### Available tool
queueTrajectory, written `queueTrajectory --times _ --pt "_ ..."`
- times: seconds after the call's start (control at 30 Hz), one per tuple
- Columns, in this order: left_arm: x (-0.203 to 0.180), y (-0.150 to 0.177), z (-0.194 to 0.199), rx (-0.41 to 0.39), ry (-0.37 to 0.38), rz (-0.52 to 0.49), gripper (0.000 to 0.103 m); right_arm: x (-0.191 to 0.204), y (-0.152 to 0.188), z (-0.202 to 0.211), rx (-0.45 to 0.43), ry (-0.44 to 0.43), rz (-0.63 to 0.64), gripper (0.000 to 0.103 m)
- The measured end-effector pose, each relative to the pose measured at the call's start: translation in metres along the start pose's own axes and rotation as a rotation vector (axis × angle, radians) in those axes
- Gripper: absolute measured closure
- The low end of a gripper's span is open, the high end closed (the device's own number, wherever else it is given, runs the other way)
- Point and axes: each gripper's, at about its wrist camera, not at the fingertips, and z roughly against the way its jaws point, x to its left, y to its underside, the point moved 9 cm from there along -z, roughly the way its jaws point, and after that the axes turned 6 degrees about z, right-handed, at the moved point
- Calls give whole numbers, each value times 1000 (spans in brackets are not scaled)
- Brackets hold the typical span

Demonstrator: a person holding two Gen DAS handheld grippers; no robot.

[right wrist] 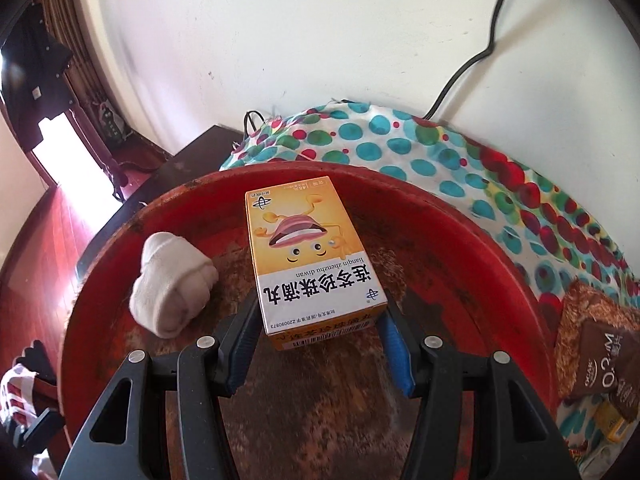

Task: Organize objects
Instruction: 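Carry the orange box onto the red tray and open the right gripper, then grasp the red box with the right gripper while the left gripper grasps another white sock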

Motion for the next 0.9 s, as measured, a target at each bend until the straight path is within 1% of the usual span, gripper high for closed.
queueTrajectory --times 0.2,0.27,0.3,0.4,0.47,0.63,0.8,0.9 --pt "-6 0 2 -11 13 -20 48 2 6 -3 5 0 20 48" --pt "-9 0 3 -16 16 -29 48 1 8 -2 1 -4 22 38" --pt "-11 0 3 -18 18 -34 48 0 9 1 -3 3 24 36" --pt "-13 1 3 -20 14 -48 48 -6 12 9 -15 21 30 35" --pt "-14 2 3 -18 16 -49 48 -10 14 17 -22 15 20 35" --pt "-15 2 2 -19 8 -57 48 -27 30 50 -53 27 11 35" --pt "-21 4 4 -25 1 -80 48 -46 52 86 -90 46 9 35" --pt "-26 5 5 -30 -2 -98 48 -61 71 110 -112 63 -11 35"
